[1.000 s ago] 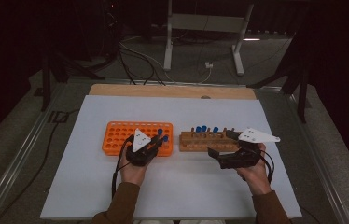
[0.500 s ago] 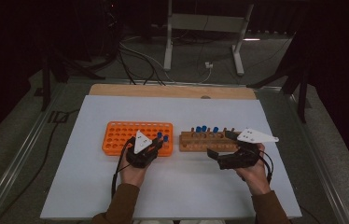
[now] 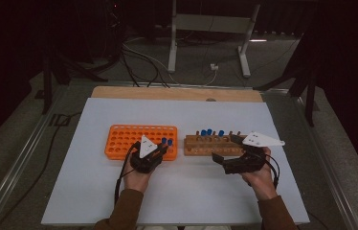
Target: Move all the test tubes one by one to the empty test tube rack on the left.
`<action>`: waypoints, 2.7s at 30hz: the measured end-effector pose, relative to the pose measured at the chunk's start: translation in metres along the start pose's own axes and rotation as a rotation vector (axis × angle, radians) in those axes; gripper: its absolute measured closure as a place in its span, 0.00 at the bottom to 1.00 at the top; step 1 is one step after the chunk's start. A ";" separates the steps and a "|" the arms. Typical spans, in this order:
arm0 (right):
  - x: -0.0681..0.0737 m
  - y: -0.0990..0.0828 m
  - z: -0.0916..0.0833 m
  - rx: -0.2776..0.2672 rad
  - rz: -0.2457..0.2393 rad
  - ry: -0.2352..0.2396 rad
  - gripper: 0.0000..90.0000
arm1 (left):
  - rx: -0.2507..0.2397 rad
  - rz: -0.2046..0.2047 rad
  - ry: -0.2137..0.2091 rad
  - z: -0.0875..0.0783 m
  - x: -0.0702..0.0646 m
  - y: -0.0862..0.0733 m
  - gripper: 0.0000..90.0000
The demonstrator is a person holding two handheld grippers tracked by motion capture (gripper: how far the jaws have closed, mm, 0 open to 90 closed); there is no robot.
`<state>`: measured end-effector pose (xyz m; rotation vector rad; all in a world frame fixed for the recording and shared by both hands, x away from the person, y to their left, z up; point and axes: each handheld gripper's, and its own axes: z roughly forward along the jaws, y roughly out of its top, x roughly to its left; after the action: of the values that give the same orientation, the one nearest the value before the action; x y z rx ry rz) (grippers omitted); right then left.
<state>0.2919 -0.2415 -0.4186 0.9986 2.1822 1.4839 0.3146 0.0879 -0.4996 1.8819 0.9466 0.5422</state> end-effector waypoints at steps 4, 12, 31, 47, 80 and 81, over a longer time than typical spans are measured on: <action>0.000 -0.001 0.001 0.004 0.001 0.000 0.00 | 0.001 -0.004 -0.004 -0.001 0.001 -0.001 0.87; 0.000 -0.001 0.003 0.008 0.001 0.001 0.00 | 0.017 -0.004 -0.004 0.000 0.000 -0.004 0.87; -0.003 -0.003 0.005 0.007 0.009 -0.008 0.00 | -0.016 -0.068 -0.041 -0.028 0.015 0.002 0.53; -0.008 0.003 0.007 0.006 -0.014 -0.067 0.00 | -0.091 -0.112 0.041 -0.084 0.032 0.001 0.02; -0.042 -0.015 0.061 0.098 0.022 -0.194 0.85 | -0.132 -0.128 0.084 -0.090 0.040 -0.012 0.01; -0.042 -0.015 0.062 0.095 0.025 -0.191 0.85 | -0.132 -0.127 0.084 -0.090 0.040 -0.012 0.01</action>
<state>0.3534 -0.2317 -0.4630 1.1522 2.1268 1.2483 0.2715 0.1717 -0.4684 1.6801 1.0520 0.5967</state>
